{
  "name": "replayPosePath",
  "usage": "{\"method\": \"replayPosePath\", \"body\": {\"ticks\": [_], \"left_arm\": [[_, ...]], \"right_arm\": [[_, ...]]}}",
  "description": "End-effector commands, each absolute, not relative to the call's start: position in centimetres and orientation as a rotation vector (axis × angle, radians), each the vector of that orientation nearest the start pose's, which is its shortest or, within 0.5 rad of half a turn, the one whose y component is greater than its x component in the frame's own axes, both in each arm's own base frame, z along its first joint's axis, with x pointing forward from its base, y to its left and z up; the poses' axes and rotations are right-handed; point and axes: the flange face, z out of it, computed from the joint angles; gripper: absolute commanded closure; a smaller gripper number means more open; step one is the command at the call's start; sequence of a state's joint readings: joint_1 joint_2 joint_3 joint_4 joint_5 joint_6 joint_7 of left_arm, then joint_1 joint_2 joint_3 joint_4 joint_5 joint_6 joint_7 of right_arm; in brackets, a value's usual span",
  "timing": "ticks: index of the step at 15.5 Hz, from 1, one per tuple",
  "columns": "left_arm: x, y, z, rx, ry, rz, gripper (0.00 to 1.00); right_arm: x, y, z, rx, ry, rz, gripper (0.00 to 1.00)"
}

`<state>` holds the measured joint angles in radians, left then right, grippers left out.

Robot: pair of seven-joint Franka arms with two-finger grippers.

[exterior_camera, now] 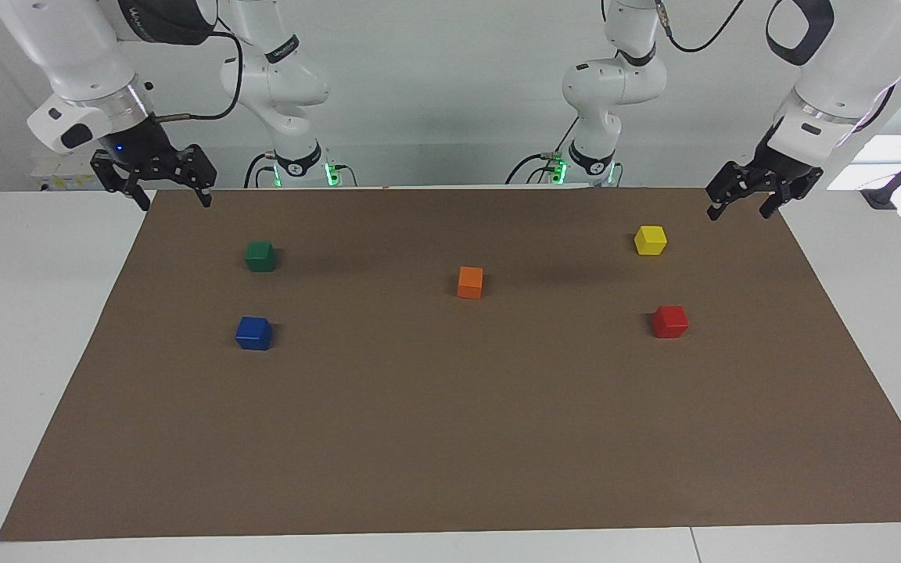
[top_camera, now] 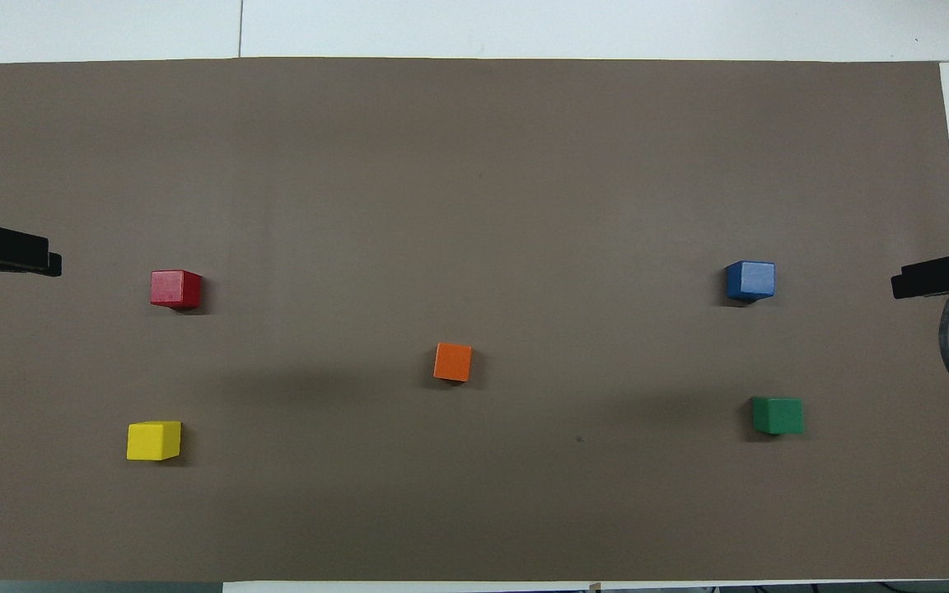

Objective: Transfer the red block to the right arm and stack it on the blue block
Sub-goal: 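Move the left gripper toward the red cube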

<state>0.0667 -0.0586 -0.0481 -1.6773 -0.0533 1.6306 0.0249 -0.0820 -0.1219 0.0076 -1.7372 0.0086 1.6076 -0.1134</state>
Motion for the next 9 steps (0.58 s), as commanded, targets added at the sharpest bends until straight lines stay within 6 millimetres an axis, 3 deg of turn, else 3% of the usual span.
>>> {"method": "replayPosePath", "body": {"ticks": [1, 6, 9], "left_arm": [[53.8, 0.3, 61.8, -3.188, 0.021, -0.019, 0.0], [54.0, 1.1, 61.3, -3.187, -0.02, -0.056, 0.0], [55.0, 1.8, 59.1, -3.174, -0.228, -0.237, 0.0]], "right_arm": [[51.4, -3.9, 61.5, -3.152, -0.053, 0.038, 0.0], [51.3, -4.1, 61.6, -3.152, -0.049, 0.036, 0.0], [51.3, -4.1, 61.6, -3.151, -0.048, 0.033, 0.0]]}}
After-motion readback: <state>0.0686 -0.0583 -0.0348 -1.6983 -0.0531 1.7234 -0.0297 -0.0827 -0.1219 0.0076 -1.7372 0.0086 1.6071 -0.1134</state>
